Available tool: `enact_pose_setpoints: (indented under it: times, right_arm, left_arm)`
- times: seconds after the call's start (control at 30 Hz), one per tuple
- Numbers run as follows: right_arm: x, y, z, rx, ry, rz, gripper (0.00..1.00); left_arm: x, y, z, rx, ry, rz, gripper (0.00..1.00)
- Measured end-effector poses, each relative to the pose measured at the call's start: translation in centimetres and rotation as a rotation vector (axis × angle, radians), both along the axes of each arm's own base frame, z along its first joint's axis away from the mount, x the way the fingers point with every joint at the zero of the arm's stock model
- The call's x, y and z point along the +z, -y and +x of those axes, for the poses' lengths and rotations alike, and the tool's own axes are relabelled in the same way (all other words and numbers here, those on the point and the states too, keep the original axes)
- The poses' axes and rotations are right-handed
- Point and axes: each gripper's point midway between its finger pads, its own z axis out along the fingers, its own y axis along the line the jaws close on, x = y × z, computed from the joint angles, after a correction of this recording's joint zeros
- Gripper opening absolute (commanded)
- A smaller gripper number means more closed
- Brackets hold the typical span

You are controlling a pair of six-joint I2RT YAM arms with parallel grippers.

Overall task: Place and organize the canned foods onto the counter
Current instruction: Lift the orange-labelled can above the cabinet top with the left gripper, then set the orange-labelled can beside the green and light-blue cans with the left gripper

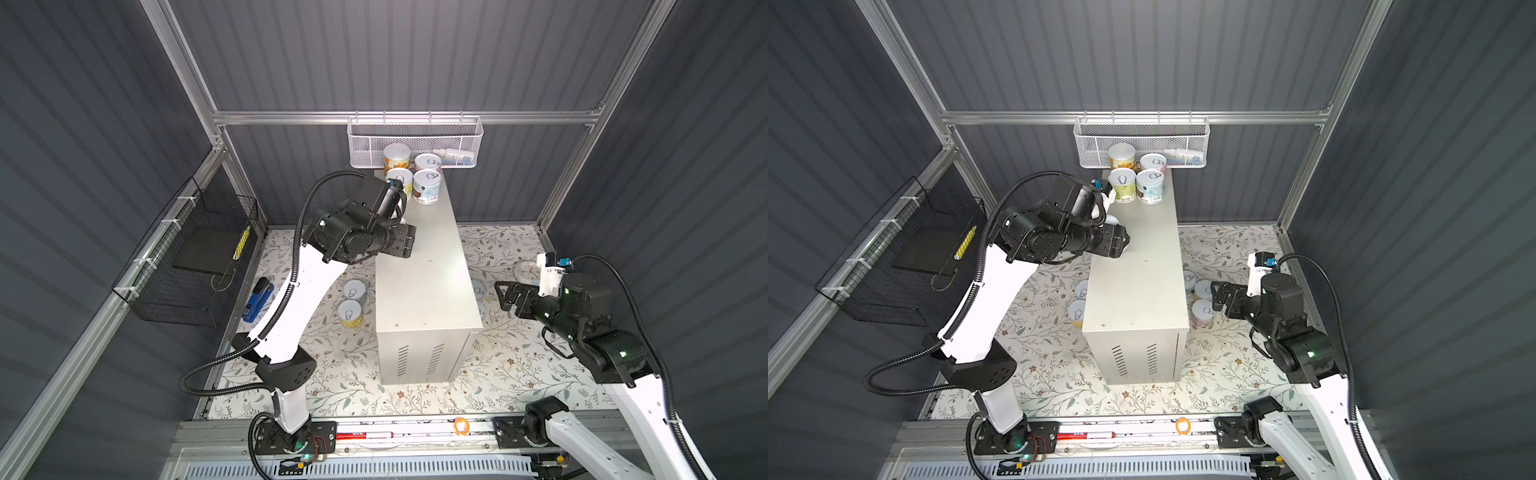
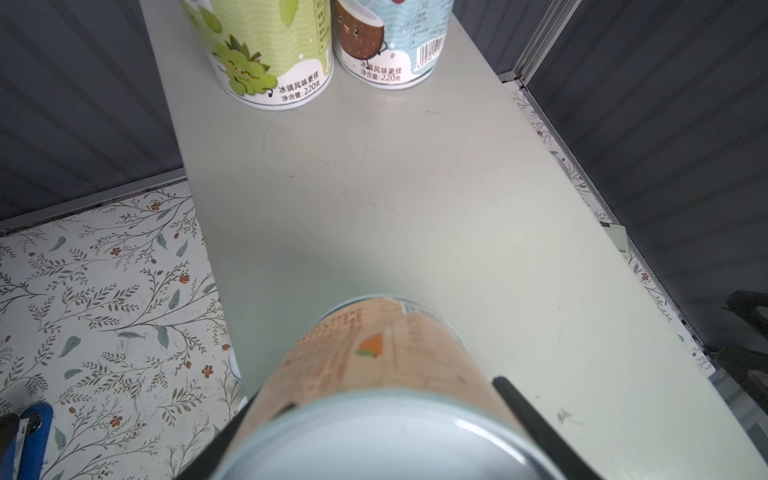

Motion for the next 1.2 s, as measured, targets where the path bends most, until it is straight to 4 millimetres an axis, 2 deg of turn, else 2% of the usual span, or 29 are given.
enact_pose_setpoints:
  times: [0.1,0.17,0.2,0.3,0.33,0.73,0.93,1.03,1.2]
  right_arm:
    - [1.4,0.0,0.1,0.001,0.029,0.008,0.97]
    - [2.0,-0.1,0.2,0.001,0.043,0.013,0.97]
    - [2.1,-0.1,0.2,0.003,0.046,0.014,0.97]
    - [2.1,-0.2,0.3,0.005,0.044,0.015,0.97]
    - [2.0,-0.2,0.4,0.005,0.041,0.015,0.97]
    - [1.8,-0.4,0.4,0.014,0.032,0.021,0.97]
    - [1.8,-0.5,0.4,0.013,0.029,0.028,0.97]
    - [1.8,-0.5,0.4,0.011,0.027,0.032,0.97]
    - [1.8,-0.4,0.3,0.006,0.019,0.037,0.97]
  left_arm:
    - [-0.2,0.4,0.7,0.01,0.013,0.0,0.03]
    - [-0.1,0.6,1.2,0.016,0.024,-0.005,0.49]
    - [-0.1,0.7,1.3,0.018,0.027,-0.006,0.65]
    - [-0.2,0.9,1.8,0.022,0.04,-0.01,0.96]
    - [-0.1,1.0,1.9,0.023,0.043,-0.013,0.99]
    - [1.2,1.6,3.0,0.026,0.107,-0.044,0.99]
    - [3.3,1.6,3.3,0.012,0.188,-0.067,1.0]
    - [5.1,0.5,2.6,0.023,0.25,-0.084,0.99]
    - [7.9,-3.3,-0.2,0.07,0.338,-0.125,0.95]
